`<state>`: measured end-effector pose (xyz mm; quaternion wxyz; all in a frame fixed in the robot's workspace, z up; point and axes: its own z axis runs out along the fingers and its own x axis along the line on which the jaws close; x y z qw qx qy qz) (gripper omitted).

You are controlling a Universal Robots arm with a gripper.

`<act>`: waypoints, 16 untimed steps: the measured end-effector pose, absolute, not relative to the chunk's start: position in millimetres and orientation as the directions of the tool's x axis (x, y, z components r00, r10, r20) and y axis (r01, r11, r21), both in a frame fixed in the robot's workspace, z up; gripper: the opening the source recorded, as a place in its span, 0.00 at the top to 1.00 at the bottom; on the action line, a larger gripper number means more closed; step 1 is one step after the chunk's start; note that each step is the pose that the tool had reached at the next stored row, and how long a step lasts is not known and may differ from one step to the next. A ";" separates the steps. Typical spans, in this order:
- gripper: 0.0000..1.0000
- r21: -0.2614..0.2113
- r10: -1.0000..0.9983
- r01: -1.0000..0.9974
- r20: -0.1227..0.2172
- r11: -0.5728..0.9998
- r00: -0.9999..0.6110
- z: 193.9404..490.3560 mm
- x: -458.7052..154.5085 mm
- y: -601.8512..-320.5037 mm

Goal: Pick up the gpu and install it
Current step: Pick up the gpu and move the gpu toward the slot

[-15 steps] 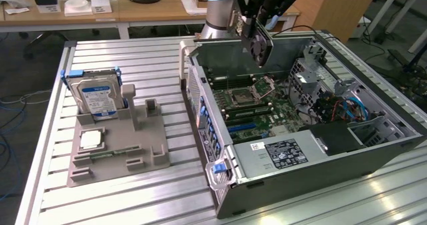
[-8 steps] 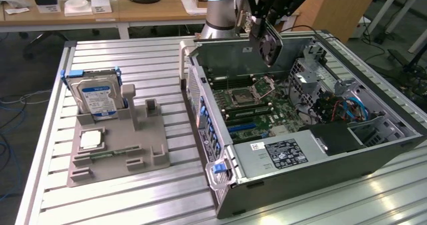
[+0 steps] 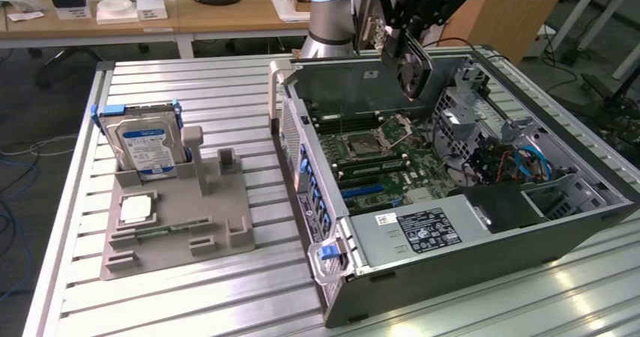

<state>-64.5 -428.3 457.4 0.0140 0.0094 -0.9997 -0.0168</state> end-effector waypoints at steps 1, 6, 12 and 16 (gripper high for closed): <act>0.73 0.034 -0.019 -0.019 0.024 0.999 -1.000 457.1 -63.9 -428.2; 0.73 0.034 -0.019 -0.019 0.017 0.999 -1.000 455.8 -58.9 -428.2; 0.73 0.034 -0.019 -0.019 0.016 0.999 -1.000 454.5 -44.5 -428.2; 0.73 0.034 -0.019 -0.019 0.016 0.999 -1.000 453.8 -31.4 -428.2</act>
